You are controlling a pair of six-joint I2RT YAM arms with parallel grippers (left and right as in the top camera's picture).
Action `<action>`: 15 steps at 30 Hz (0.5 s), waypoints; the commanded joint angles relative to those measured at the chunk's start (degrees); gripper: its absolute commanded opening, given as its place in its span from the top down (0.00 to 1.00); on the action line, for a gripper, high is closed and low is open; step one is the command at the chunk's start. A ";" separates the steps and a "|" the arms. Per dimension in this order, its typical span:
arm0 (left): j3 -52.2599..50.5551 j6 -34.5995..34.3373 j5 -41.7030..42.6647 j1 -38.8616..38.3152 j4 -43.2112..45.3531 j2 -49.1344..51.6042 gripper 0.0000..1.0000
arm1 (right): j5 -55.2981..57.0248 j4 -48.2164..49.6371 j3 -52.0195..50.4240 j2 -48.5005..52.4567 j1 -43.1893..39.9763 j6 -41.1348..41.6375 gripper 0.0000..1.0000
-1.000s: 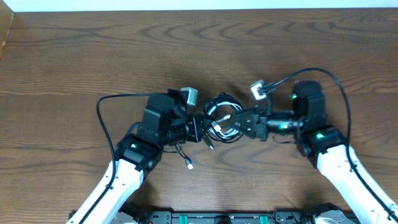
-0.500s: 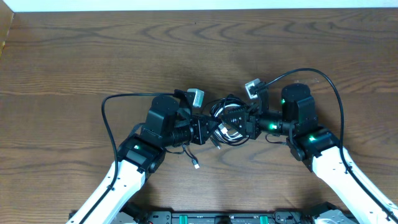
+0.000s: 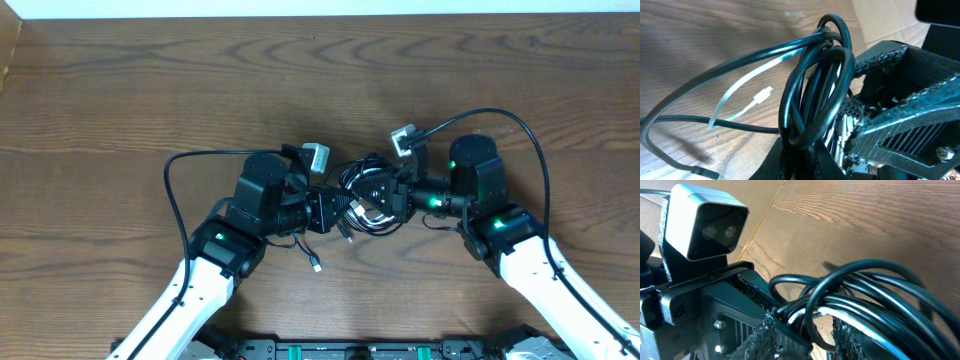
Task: Untangle cables
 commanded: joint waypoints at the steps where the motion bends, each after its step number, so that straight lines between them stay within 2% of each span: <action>1: 0.31 0.83 3.96 -0.24 0.92 -0.07 0.92 | 0.24 0.81 -0.11 -0.13 0.39 0.46 0.67; 6: 0.31 0.81 3.96 -0.24 0.96 -0.07 0.92 | 0.20 1.40 -0.11 -0.13 0.39 2.45 0.82; 9: 0.31 0.83 3.91 -0.24 0.94 -0.07 0.92 | -0.28 1.49 -0.11 -0.15 0.39 3.69 0.99; 15: 0.31 4.33 0.92 -0.22 -0.11 -0.07 0.92 | -9.75 6.58 -0.11 -0.15 -0.28 4.87 0.99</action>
